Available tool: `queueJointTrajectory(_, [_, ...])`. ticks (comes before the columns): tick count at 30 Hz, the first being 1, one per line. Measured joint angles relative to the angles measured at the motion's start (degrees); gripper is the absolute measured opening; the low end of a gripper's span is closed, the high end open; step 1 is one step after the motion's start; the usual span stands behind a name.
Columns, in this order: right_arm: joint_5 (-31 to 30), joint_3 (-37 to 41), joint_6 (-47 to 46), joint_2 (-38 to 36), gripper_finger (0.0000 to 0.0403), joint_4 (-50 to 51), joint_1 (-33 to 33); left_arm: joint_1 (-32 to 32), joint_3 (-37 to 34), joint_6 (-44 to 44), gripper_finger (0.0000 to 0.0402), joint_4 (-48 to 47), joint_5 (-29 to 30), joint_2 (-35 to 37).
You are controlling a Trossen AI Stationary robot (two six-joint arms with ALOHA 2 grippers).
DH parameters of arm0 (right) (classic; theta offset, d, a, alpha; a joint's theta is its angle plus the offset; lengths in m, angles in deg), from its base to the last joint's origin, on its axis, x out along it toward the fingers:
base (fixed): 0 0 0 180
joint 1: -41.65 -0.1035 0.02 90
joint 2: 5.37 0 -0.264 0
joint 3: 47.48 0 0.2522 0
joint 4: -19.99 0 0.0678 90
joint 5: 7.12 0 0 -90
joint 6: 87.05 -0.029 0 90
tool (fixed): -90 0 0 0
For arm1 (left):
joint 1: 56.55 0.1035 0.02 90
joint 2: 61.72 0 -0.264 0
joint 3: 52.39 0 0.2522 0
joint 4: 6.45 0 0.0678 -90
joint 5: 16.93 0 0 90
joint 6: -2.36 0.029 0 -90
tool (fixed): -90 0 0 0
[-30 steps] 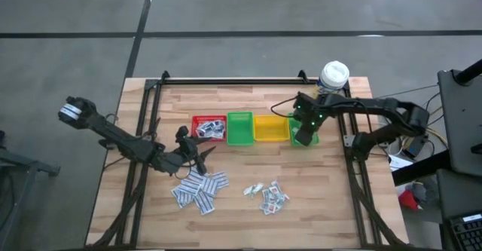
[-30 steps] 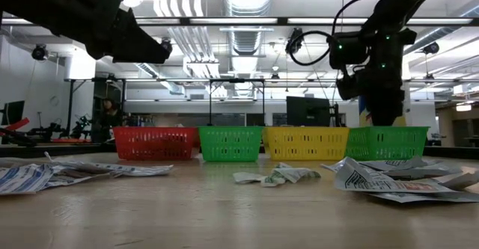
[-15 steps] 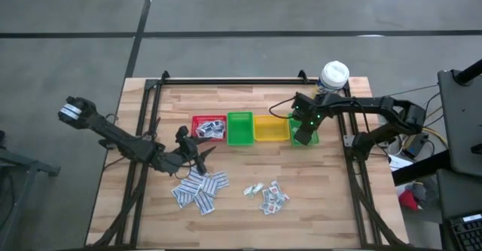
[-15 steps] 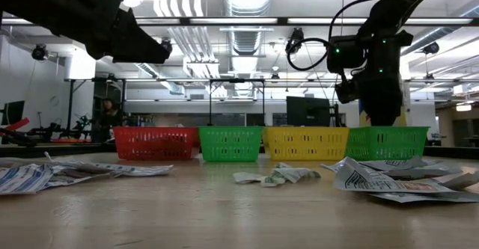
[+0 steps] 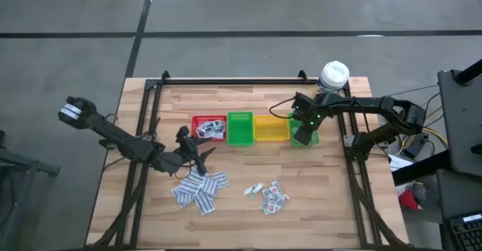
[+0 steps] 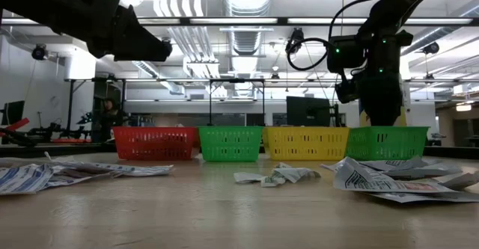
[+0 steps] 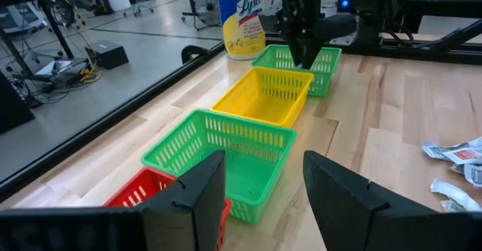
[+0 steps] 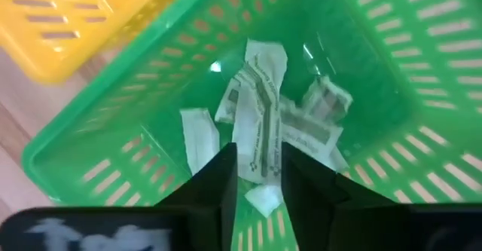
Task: Pick & Place First Aid Supplies
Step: Put the green bandage into the right green basket
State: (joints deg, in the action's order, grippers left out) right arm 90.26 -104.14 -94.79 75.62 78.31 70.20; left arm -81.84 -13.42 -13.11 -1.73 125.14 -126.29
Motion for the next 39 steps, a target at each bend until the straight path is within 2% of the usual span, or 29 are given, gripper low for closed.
queueJointTrajectory(4, [-0.1, -3.1, 0.5, -0.1, 0.0111, 7.2, 0.0, 0.0, 0.3, 0.5, 0.0181, 0.0, 0.0, 0.0])
queueJointTrajectory(10, [-2.4, -10.4, -0.4, -1.7, 0.0111, 18.4, -0.2, 0.0, 0.3, 0.5, 0.0181, -0.1, 0.0, 0.0])
queueJointTrajectory(15, [-1.8, -15.3, -2.8, -5.8, 0.0102, 23.1, -1.9, 0.0, 0.3, 0.5, 0.0181, -0.1, -0.4, 0.0])
queueJointTrajectory(21, [3.2, -16.5, -6.1, -13.6, 0.0094, 23.0, -8.3, 0.0, 0.3, 0.5, 0.0181, -0.1, -0.6, 0.0])
queueJointTrajectory(27, [3.2, -12.0, -11.1, -21.4, 0.0091, 17.0, -19.2, 0.0, 0.3, 0.5, 0.0181, -0.1, -1.5, 0.0])
queueJointTrajectory(32, [3.2, -5.9, -13.3, -25.3, 0.0097, 2.2, -28.9, 0.0, 0.3, 0.6, 0.0181, -0.1, -2.0, 0.0])
queueJointTrajectory(36, [3.2, -0.8, -12.6, -24.9, 0.0099, -13.1, -35.3, 0.0, 0.3, 0.5, 0.0181, -0.1, -2.1, 0.0])
queueJointTrajectory(39, [3.2, 1.0, -11.2, -21.9, 0.0098, -20.6, -38.8, 0.0, 0.3, 0.5, 0.0181, -0.1, -2.1, 0.0])
